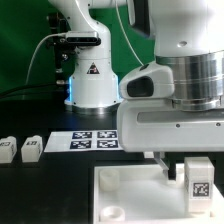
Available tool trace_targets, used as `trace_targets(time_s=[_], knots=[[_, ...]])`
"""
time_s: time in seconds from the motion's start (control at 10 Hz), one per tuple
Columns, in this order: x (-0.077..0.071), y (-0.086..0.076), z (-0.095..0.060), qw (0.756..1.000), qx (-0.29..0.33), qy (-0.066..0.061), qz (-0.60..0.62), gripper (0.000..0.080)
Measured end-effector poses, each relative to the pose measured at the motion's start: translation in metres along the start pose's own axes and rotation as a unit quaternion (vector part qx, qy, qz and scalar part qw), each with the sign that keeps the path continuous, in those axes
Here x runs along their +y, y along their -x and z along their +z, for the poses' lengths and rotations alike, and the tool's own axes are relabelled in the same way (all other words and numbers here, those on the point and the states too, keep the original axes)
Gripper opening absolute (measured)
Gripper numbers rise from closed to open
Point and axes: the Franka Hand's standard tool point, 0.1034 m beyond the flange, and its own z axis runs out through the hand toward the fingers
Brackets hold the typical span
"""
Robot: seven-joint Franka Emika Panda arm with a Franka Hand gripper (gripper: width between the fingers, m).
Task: Assemble one leg
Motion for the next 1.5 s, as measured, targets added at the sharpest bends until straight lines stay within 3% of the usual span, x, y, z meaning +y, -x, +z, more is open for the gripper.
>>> trace_targets(time_s=[0.1, 0.3, 0.4, 0.5, 0.6, 0.7, 0.9, 1.1, 1.2, 1.5], knots=[[-0.0016, 0.0013, 0.0003, 0.999, -0.003, -0.004, 0.041, 0.0649], [-0.0027, 0.0016, 0.0008, 0.997, -0.004, -0.007, 0.073, 0.0388], [-0.0041, 0.0029, 0.0014, 0.991, -0.008, -0.011, 0.135, 0.0388], [-0.0004, 0.0039, 0.0026, 0.983, -0.011, -0.007, 0.183, 0.0299], [-0.0006, 0.0035, 0.0024, 0.973, -0.013, -0.011, 0.232, 0.0299], [0.0007, 0.0002, 0.0011, 0.95, -0.022, -0.024, 0.312, 0.0298], [0.002, -0.0027, 0.0017, 0.877, -0.044, -0.052, 0.475, 0.0296], [0.0, -0.003, 0.0033, 0.81, -0.056, -0.07, 0.579, 0.0297], [-0.0013, -0.0022, 0.0036, 0.804, -0.057, -0.069, 0.588, 0.0297], [-0.0053, 0.0004, 0.004, 0.841, -0.052, -0.067, 0.534, 0.0361]])
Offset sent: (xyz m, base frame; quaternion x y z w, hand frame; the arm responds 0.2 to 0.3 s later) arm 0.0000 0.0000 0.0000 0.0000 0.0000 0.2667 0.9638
